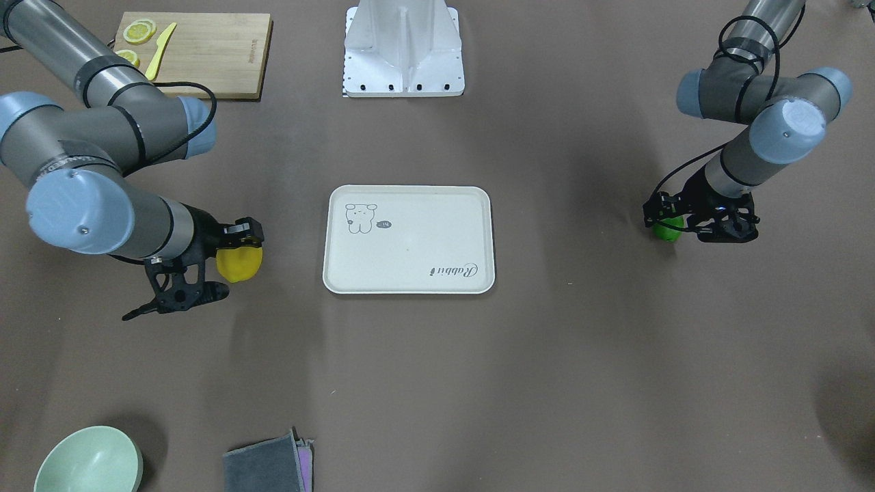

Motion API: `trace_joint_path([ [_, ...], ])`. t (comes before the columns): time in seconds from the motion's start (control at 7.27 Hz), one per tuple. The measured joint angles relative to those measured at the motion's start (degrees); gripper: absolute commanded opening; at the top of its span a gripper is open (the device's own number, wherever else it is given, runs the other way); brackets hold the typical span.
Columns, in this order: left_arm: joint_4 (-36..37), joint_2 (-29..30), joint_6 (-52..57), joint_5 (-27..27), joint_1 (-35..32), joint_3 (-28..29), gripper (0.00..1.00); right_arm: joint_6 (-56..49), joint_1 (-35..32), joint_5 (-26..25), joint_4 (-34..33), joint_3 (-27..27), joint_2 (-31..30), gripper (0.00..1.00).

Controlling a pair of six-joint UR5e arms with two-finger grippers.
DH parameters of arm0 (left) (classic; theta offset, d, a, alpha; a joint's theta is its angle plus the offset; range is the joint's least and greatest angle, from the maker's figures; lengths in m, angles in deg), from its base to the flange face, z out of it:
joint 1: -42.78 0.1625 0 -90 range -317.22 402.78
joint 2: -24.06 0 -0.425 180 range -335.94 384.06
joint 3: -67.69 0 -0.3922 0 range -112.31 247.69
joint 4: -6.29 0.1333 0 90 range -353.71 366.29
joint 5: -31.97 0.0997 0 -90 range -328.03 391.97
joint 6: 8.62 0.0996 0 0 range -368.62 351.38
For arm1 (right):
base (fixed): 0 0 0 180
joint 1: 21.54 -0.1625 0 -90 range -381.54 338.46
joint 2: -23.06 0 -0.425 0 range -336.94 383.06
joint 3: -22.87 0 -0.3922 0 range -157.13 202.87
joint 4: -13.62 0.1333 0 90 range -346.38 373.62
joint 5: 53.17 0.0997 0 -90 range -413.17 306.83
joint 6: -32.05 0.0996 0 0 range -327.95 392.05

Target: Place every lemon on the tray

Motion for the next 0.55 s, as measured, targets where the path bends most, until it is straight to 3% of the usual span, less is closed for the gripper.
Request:
trace_joint_path([
  [0.55, 1.0, -0.5, -0.2, -9.6, -3.9, -2.9, 0.0, 0.6, 6.3, 1.2, 4.3, -4.1, 5.8, 0.13],
])
